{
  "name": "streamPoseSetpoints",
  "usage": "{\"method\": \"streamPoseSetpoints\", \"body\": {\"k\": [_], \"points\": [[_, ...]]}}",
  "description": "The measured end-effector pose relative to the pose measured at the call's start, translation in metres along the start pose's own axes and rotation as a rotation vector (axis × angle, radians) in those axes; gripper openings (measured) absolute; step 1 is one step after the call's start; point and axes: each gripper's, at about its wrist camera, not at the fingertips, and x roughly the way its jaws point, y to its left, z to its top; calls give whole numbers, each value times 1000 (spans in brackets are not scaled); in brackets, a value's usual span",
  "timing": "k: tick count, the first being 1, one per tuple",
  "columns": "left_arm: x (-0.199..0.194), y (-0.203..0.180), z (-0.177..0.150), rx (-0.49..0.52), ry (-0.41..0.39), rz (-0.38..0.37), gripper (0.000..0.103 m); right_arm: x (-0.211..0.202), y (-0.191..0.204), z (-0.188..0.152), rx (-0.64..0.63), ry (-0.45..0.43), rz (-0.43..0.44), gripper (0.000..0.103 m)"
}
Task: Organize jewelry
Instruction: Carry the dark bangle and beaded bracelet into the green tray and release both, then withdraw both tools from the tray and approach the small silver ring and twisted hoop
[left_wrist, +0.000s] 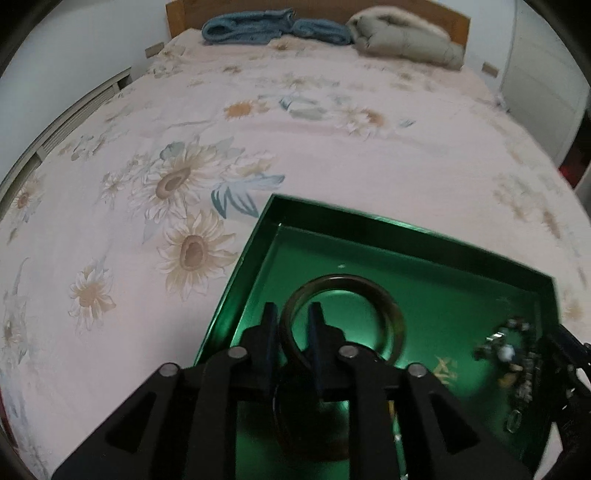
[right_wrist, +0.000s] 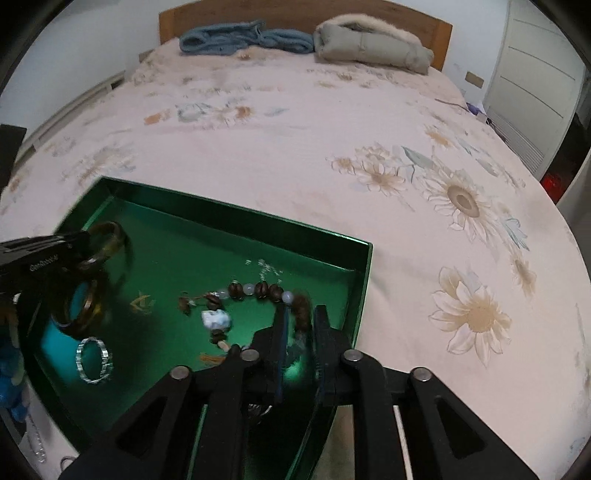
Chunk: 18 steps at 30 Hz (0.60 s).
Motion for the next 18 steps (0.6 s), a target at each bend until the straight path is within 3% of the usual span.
{"method": "streamPoseSetpoints", "body": {"k": [2,6,18], "points": [[-17,1,-3,8,-35,-13,32,-14,4,-4,-19,-32,0,33],[-56,8,-16,8,-97,-59,36,-48,11,-17,-39,-82,10,44],[-201,57,-110,51,-291,-58,39,-189,38,-94,-120,-240,35,48]]}}
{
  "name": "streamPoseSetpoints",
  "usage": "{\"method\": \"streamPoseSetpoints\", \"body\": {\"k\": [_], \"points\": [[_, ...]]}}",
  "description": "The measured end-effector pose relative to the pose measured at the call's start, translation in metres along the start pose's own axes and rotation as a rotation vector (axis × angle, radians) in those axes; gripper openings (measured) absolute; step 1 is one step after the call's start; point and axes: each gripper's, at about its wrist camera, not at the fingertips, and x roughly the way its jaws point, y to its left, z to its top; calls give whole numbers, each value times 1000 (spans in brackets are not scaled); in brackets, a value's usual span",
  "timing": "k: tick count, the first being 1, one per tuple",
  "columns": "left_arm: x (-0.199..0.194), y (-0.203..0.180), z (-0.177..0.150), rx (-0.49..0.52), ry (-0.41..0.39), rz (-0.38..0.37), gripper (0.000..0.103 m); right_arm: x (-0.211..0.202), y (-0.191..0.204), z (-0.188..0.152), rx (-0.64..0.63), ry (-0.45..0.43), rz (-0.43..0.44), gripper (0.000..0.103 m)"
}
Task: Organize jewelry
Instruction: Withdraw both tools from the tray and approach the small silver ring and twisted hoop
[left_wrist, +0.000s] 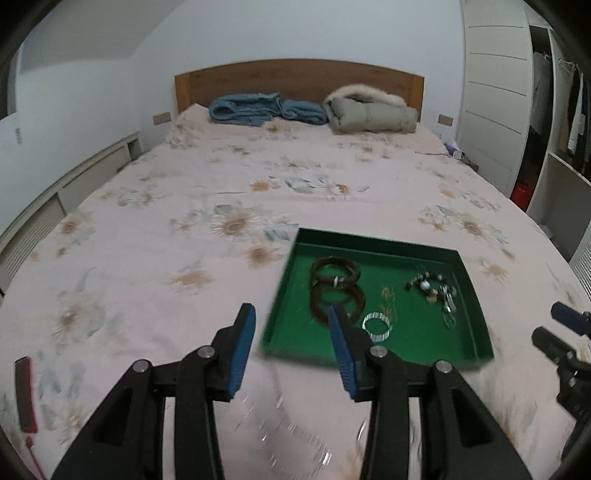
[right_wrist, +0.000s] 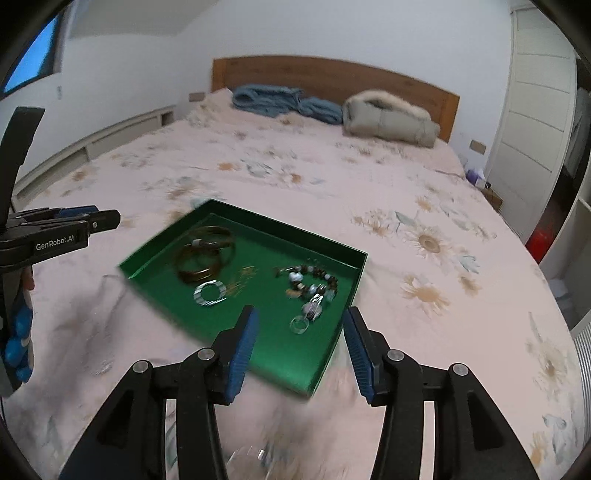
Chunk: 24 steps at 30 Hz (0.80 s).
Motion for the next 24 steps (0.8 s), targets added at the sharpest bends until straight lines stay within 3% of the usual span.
{"method": "streamPoseSetpoints", "body": {"k": [10,16,24], "points": [[-111,67,-66,-13,3,56,39,-107,16,-52,-8,-59,79,48],[-158,102,-98,-64,3,78,39,-155,12,-83,20,-90,94,48],[-196,122,-135,-125,-15,83,43,-196,1,-116,72,-114,85,48]]}}
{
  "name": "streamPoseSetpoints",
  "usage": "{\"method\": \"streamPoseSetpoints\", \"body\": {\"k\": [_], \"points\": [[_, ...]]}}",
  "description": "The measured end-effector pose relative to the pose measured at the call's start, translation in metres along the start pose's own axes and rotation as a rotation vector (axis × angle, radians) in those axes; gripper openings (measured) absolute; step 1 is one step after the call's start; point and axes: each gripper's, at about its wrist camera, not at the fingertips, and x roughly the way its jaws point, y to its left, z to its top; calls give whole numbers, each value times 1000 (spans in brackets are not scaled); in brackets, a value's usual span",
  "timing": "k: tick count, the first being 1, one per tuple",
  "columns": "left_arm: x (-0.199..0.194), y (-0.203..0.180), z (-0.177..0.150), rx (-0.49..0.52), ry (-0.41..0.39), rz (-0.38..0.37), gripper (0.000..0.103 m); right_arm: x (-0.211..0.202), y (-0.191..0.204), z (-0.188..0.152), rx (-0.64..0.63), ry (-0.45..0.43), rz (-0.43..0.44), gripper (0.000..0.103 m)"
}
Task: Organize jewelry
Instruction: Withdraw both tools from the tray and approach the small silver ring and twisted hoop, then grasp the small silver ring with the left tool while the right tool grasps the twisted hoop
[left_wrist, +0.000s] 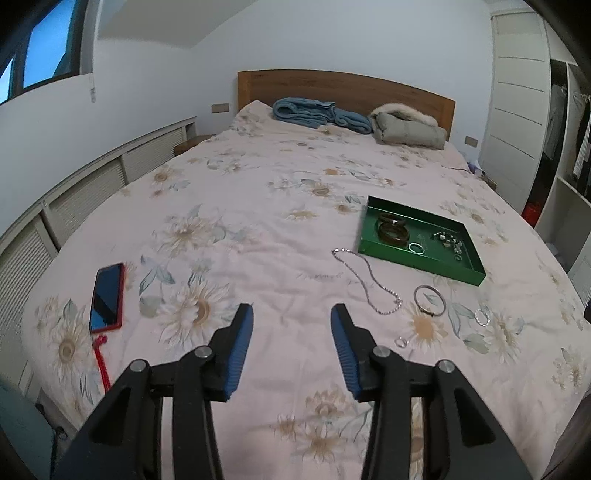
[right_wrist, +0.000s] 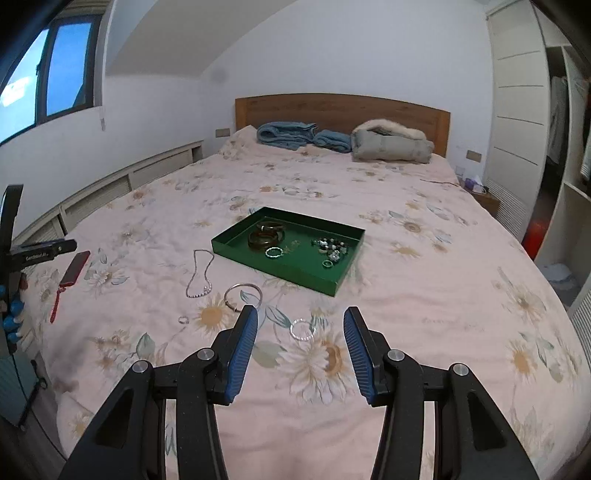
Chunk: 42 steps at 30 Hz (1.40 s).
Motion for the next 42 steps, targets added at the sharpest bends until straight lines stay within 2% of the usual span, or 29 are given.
{"method": "streamPoseSetpoints", "body": {"k": [6,12,17,25,28,35,42], "points": [[1,-6,-18,-16,7,-26,44,-11,-9,-15,33,2,-14,48],[15,-29,-34,10,8,-44,45,5,-17,-28,62,31,-20,48],[39,-60,-51,77,29,-88,45,33,-19,-39,72,73,-21,48],[98,-106,-70,157,120,-224,45,91,-16,-53,77,150,2,48],[118,-117,-72,169,142,-252,45,113,-18,-56,84,175,17,48],[163,-135,-78,194,206,-257,45,169,-16,-62,83,236,48,48],[180,-141,-79,222,211,-252,44,206,-19,-60,103,263,72,48]]}}
